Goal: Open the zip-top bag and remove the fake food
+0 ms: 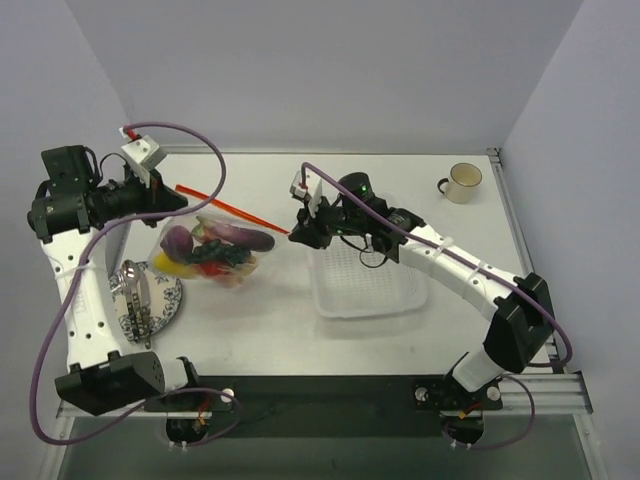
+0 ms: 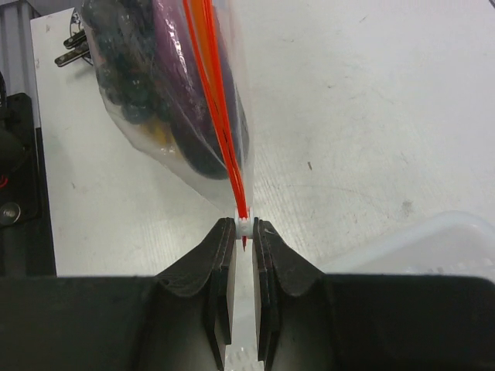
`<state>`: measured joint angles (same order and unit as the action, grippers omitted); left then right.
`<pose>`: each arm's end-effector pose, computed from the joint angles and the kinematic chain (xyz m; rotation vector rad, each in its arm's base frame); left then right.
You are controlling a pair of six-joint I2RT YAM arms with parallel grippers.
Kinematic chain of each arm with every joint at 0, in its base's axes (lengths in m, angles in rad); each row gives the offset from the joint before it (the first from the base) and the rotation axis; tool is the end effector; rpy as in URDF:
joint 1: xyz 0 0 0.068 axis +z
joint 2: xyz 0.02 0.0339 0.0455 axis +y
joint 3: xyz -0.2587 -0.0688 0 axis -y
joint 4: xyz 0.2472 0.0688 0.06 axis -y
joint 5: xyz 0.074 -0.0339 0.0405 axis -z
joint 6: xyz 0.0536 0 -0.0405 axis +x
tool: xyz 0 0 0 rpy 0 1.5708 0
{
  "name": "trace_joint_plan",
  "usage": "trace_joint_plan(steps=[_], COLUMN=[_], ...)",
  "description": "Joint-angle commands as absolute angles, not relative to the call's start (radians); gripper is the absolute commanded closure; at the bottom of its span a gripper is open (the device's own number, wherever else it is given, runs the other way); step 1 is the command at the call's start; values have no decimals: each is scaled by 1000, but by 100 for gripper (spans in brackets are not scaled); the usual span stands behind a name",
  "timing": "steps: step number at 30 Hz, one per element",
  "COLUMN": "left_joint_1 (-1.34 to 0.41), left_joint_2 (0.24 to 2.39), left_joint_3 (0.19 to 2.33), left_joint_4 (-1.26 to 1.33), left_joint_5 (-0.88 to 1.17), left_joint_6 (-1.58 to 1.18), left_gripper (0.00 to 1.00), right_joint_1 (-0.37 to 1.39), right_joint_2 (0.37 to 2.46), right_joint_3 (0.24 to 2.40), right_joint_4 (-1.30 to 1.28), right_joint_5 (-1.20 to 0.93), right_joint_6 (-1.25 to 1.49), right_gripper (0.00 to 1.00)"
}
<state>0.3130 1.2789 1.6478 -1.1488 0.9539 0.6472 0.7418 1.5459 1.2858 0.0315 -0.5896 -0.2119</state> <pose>0.2315 0.0290 0.4325 0.7518 1.8846 -0.5266 0.2625 0.2810 0.3397 -1.2122 1.4006 0.9021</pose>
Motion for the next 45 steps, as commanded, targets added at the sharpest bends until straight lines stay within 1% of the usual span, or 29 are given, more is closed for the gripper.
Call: trace_joint_plan(steps=[1, 3, 4, 5, 8, 9, 11, 12, 14, 15, 16, 17, 19, 21, 22, 23, 24, 25, 28, 30, 33, 34, 36, 42, 45], left_joint_1=[371, 353, 335, 274, 169, 163, 164, 164, 166, 160, 152, 147, 112, 91, 84, 83, 83, 84, 86, 87, 89, 89, 89, 89, 87], left_joint_2=[1331, 1327, 1322, 1309, 1301, 1311, 1365, 1385, 1429, 1434, 1427, 1414, 1363, 1319, 1286, 1272, 1261, 1250, 1250, 1252, 1244, 1236, 1227, 1193, 1180], left_joint_3=[1690, 1666, 1649, 1602, 1551, 1565, 1610, 1670, 1704, 1697, 1674, 1643, 1490, 1369, 1273, 1228, 1195, 1154, 1128, 1118, 1114, 1114, 1111, 1108, 1101], left_joint_4=[-1060, -1030, -1003, -973, -800, -742, -721, -735, -776, -834, -863, -894, -969, -994, -1002, -1008, -1028, -1048, -1123, -1160, -1180, -1181, -1190, -1207, -1195], left_joint_5=[1020, 1061, 1063, 1036, 925, 927, 928, 931, 940, 963, 966, 971, 962, 919, 911, 905, 896, 894, 890, 882, 884, 887, 900, 910, 902], left_joint_6=[675, 632, 605, 580, 470, 419, 382, 373, 409, 432, 460, 524, 602, 688, 713, 735, 771, 796, 862, 890, 904, 904, 904, 900, 893], left_gripper=[100, 100, 100, 100, 100, 100, 100, 100, 100, 100, 100, 100, 100, 100, 100, 100, 100, 100, 100, 100, 100, 100, 100, 100, 100], right_joint_1=[718, 716, 718, 716, 718, 719, 727, 730, 741, 747, 753, 759, 779, 802, 811, 821, 827, 831, 821, 818, 825, 830, 853, 907, 926], right_joint_2=[1591, 1624, 1653, 1669, 1741, 1759, 1805, 1815, 1822, 1816, 1804, 1796, 1758, 1723, 1685, 1665, 1646, 1610, 1550, 1531, 1560, 1572, 1603, 1677, 1666], right_joint_3=[1324, 1362, 1379, 1399, 1492, 1553, 1601, 1621, 1635, 1628, 1596, 1579, 1507, 1444, 1413, 1349, 1321, 1299, 1209, 1157, 1154, 1158, 1163, 1166, 1148], right_joint_4=[-15, -11, -8, -8, 46, 44, 43, 43, 49, 51, 52, 54, 52, 69, 96, 112, 129, 164, 250, 288, 304, 293, 294, 331, 347], right_joint_5=[-531, -514, -508, -490, -445, -434, -384, -373, -357, -347, -342, -333, -321, -302, -281, -264, -244, -242, -230, -232, -235, -238, -233, -218, -210], right_joint_6=[-227, -215, -200, -190, -158, -152, -140, -137, -120, -118, -120, -118, -112, -86, -80, -77, -60, -43, 32, 58, 92, 113, 132, 181, 195], right_gripper=[100, 99, 96, 94, 89, 89, 88, 88, 77, 72, 63, 60, 54, 52, 36, 34, 34, 38, 46, 49, 58, 65, 72, 85, 91])
